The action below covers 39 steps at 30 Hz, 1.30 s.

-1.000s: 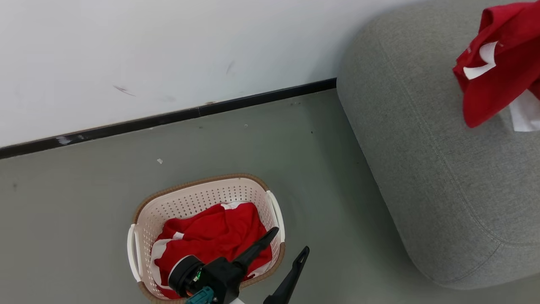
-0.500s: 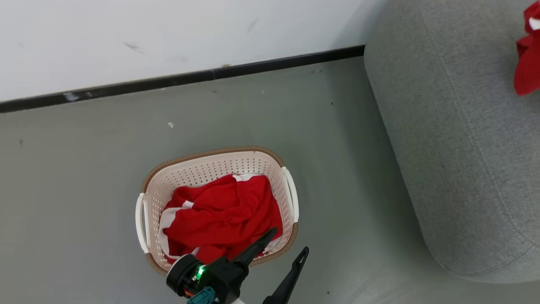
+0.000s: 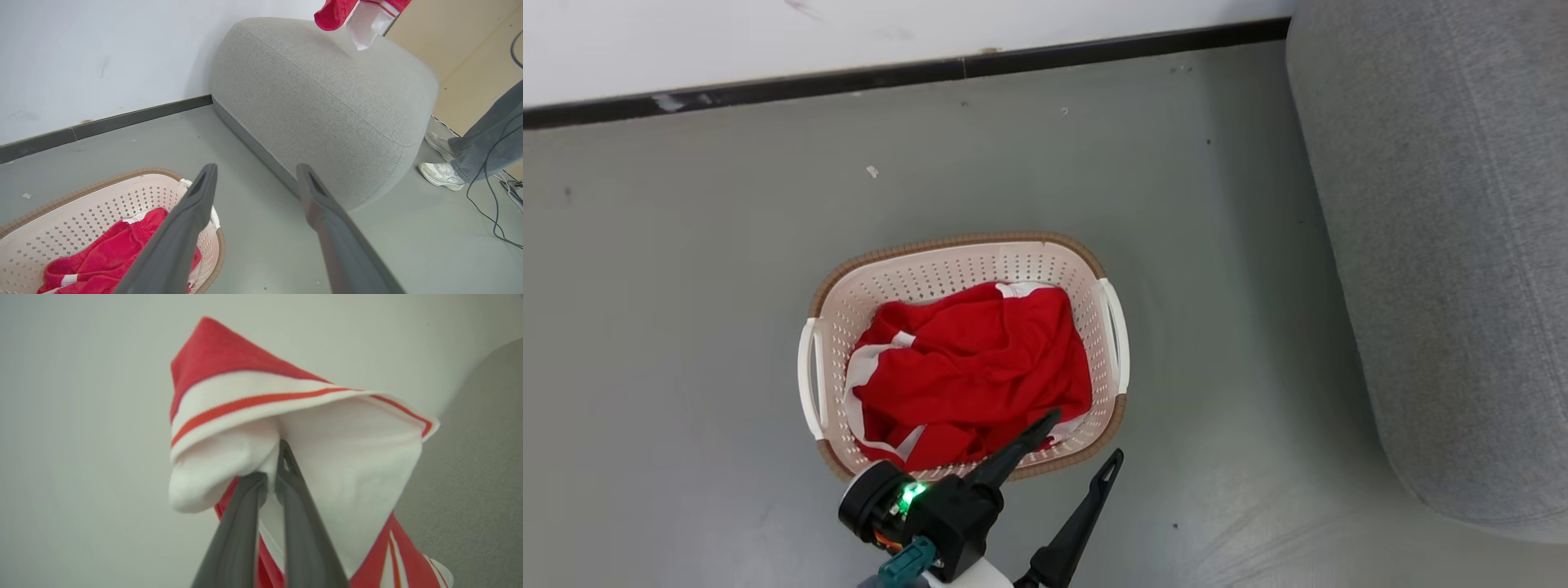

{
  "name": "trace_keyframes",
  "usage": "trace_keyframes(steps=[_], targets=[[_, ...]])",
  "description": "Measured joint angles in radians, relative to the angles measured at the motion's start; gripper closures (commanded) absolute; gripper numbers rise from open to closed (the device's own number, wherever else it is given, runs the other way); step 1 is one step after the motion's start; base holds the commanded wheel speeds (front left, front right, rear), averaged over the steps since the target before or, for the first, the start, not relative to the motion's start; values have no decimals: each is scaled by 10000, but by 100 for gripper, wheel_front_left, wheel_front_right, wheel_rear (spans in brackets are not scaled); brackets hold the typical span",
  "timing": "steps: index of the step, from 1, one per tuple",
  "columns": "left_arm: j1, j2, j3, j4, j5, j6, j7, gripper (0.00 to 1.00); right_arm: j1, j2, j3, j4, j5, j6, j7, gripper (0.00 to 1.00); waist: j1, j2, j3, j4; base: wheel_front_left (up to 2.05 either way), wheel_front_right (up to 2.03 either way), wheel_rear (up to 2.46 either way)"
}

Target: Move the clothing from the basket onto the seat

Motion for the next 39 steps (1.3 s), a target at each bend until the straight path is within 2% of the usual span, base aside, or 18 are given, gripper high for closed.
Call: trace_keyframes(steps=[8, 15, 22, 29, 31, 33, 35, 36, 37, 39], targets=[[-250, 65, 67, -205, 140, -12, -13, 0, -1468, -756, -194, 13, -412, 2, -96, 100, 0, 0, 623, 272, 0, 0, 0], [-301, 105, 86, -353, 221, -12, -23, 0, -1410, -993, -882, 746, -849, 0, -288, 100, 0, 0, 1089, 430, 0, 0, 0], [-617, 194, 98, -468, 401, -25, -12, 0, -723, -988, -1429, 1542, -1210, 2, -640, 100, 0, 0, 1585, 495, 0, 0, 0], [-965, 234, 130, -525, 485, -104, -12, 0, -376, -639, -1791, 2092, -1237, 2, -1110, 100, 0, 0, 2022, 454, 0, 0, 0], [-1043, 238, 171, -527, 512, -104, -12, 0, -359, -610, -1799, 2219, -1292, 2, -1220, 78, 0, 0, 2116, 426, 0, 0, 0], [-1088, 245, 213, -529, 552, -104, -12, 0, -356, -531, -1755, 2295, -1386, 2, -1323, 62, 0, 0, 2197, 391, 0, 0, 0], [-1089, 263, 244, -525, 556, -104, -12, 0, -357, -393, -1720, 2366, -1392, 2, -1421, 50, 0, 0, 2262, 345, 0, 0, 0], [-1089, 263, 244, -525, 556, -104, -12, 0, -357, -393, -1720, 2366, -1392, 2, -1421, 17, 0, 0, 2262, 345, 0, 0, 0], [-1111, 267, 278, -516, 556, -104, -15, 0, -358, -228, -1616, 2441, -1392, 2, -1509, 2, 0, 0, 2303, 288, 0, 0, 0], [-1151, 267, 291, -497, 556, -104, -23, 0, -357, -144, -1467, 2452, -1400, 2, -1574, 0, 0, 0, 2314, 256, 0, 0, 0]])
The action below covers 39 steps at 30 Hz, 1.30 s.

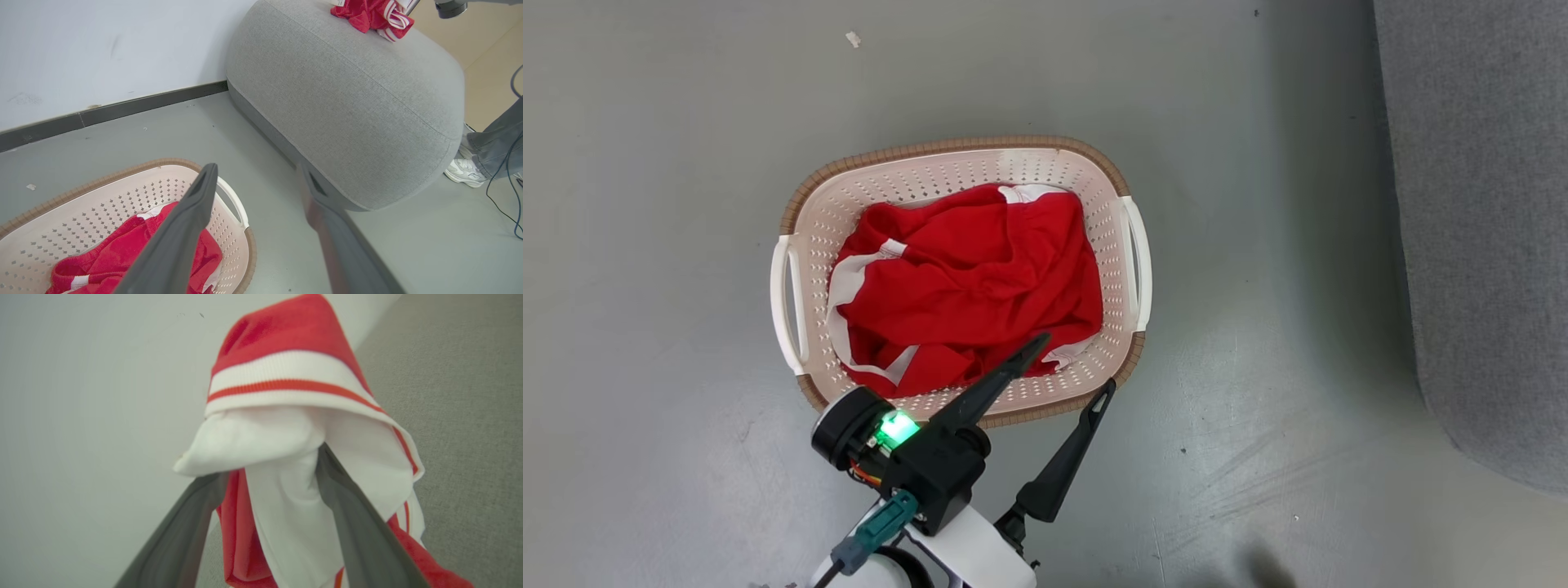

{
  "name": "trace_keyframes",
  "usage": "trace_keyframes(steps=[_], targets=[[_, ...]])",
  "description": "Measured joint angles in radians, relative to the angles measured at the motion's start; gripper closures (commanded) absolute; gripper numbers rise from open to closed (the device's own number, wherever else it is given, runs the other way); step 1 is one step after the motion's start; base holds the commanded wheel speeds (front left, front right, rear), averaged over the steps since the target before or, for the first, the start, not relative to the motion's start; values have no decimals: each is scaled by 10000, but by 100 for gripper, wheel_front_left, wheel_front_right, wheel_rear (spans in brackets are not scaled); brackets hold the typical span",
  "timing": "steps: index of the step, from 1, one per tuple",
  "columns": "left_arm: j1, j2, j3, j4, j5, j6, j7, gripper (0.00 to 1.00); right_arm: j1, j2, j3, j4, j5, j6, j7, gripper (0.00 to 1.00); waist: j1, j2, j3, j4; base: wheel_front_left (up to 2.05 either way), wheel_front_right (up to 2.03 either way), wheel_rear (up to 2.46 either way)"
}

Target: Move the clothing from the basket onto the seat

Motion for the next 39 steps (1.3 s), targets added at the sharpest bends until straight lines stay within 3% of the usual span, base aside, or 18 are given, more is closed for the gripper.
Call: trace_keyframes(steps=[10, 31, 39], targets=[[-393, -146, 153, 242, -12, -12, -341, 0, 293, 673, 1425, -290, -54, 0, -270, 0, 0, 0, -213, -242, 0, 0, 0], [-774, -405, 435, 1373, -472, -347, -1327, 0, 4688, 2102, 3289, -1891, 1384, -2, -449, 0, 0, 0, -1588, -792, 0, 0, 0], [-688, -558, 723, 1881, -844, -339, -1772, 0, 5976, 2874, 4886, -2932, 1417, 0, -451, 0, 0, 0, -2374, -923, 0, 0, 0]])
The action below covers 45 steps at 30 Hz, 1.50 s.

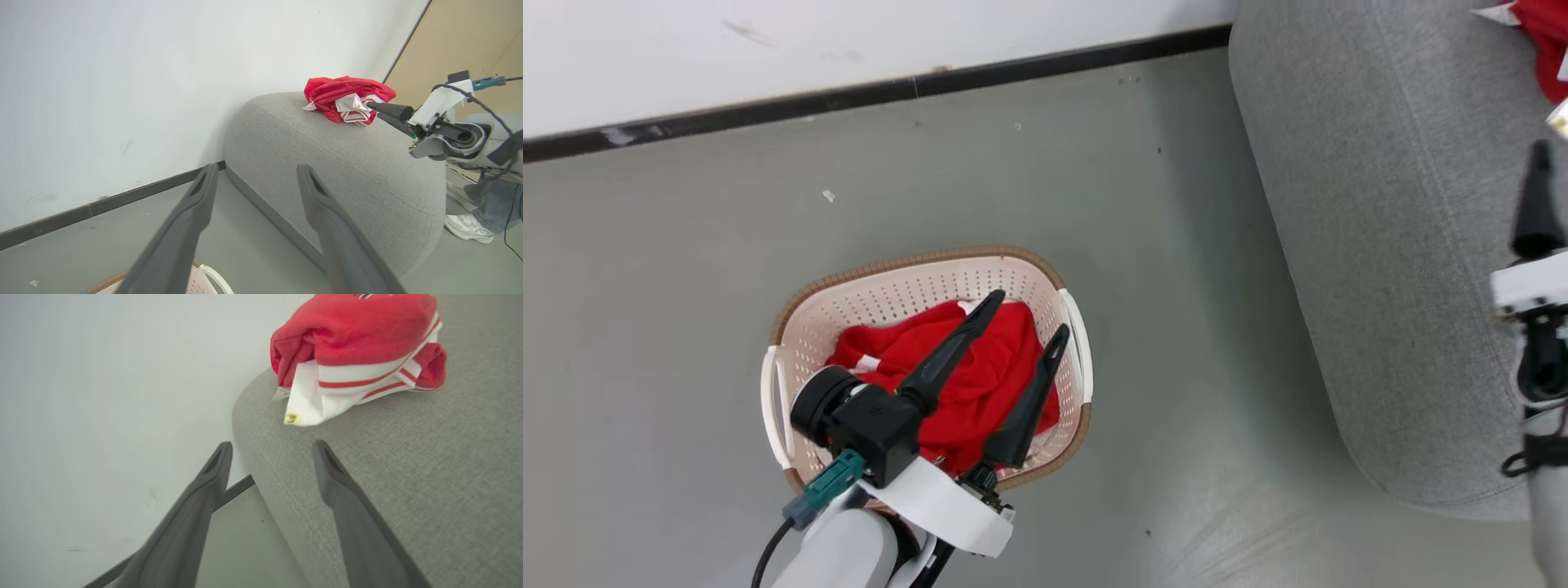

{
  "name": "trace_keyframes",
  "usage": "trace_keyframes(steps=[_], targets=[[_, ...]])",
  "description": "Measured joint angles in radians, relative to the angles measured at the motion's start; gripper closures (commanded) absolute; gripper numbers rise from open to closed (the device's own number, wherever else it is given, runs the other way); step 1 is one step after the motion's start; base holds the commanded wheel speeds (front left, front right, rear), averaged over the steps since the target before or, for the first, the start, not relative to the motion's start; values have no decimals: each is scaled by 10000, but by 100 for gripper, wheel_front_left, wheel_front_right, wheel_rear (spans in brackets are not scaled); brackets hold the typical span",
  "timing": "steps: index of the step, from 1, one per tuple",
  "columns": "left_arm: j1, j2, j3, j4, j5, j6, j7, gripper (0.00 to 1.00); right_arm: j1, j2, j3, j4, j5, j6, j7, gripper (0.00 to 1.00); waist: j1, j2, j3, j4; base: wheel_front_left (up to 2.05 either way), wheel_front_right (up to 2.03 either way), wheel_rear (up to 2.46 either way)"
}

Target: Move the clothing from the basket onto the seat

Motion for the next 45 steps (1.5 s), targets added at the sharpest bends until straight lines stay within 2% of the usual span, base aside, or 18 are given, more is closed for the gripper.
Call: trace_keyframes(steps=[3, 10, 16, 22, 31, 45], targets=[[240, -8, 186, 192, -104, 98, -182, 0, 410, 314, 656, -533, -65, 0, 0, 0, 0, 0, -313, -1, 0, 0, 0], [894, -31, 773, 633, -462, 453, -516, 0, 1219, 456, 1820, -1699, -646, 0, 0, 0, 0, 0, -1029, 115, 0, 0, 0], [1382, -52, 1419, 997, -754, 719, -688, 0, 2092, 602, 3032, -2171, -1258, 0, 0, 0, 0, 0, -1616, 348, 0, 0, 0], [1917, 23, 2092, 1515, -859, 1022, -786, 0, 2791, 619, 3595, -2543, -1747, 0, 0, 0, 1, 0, -2277, 708, 0, 0, 0], [2421, 180, 2594, 2077, -934, 1131, -859, 0, 3645, 658, 3894, -2794, -2452, 0, 0, 0, 0, 0, -3073, 1202, 0, 0, 0], [2947, 165, 2610, 2671, -934, 999, -861, 0, 5066, 813, 3498, -3043, -3012, 0, 2, 0, 0, 0, -4168, 1787, 0, 0, 0]])
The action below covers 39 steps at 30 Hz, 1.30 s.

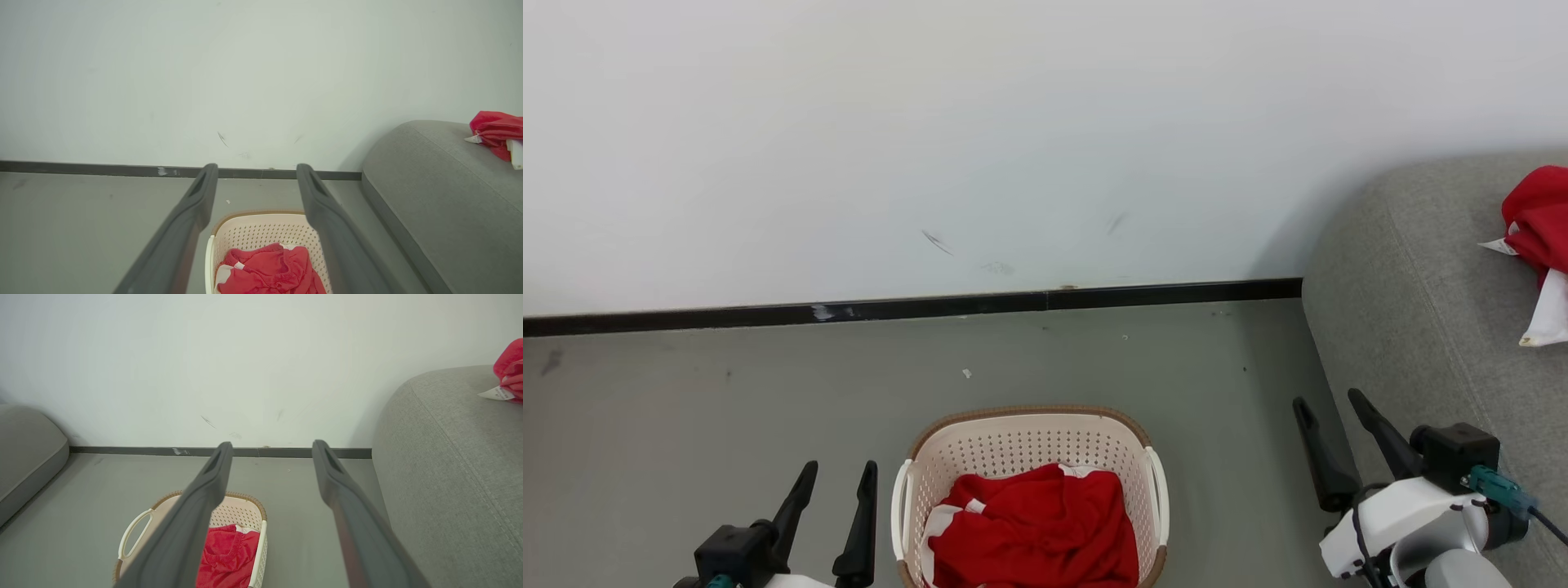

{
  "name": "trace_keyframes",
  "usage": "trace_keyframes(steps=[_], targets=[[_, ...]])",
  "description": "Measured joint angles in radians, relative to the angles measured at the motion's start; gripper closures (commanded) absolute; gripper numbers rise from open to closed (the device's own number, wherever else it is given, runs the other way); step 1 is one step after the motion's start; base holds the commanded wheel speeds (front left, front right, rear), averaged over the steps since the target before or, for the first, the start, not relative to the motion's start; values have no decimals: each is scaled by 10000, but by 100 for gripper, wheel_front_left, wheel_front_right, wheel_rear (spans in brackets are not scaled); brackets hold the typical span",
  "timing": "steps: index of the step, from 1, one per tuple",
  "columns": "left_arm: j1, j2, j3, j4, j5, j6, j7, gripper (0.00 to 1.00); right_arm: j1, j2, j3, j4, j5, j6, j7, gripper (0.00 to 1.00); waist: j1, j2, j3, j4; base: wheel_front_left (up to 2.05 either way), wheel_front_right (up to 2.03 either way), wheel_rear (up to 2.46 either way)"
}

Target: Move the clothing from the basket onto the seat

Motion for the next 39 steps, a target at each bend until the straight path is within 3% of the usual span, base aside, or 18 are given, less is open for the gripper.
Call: trace_keyframes(steps=[20, 39], targets=[[543, -44, -13, 153, 4, -314, 0, 0, 1210, 316, -376, -460, -491, 0, 0, 0, -1, 0, -910, 92, 0, 0, 0], [654, 35, -337, 142, 242, -401, 21, 0, 1696, 430, -435, -1041, -700, 0, 0, 0, -1, 0, -537, -279, 0, 0, 0]])
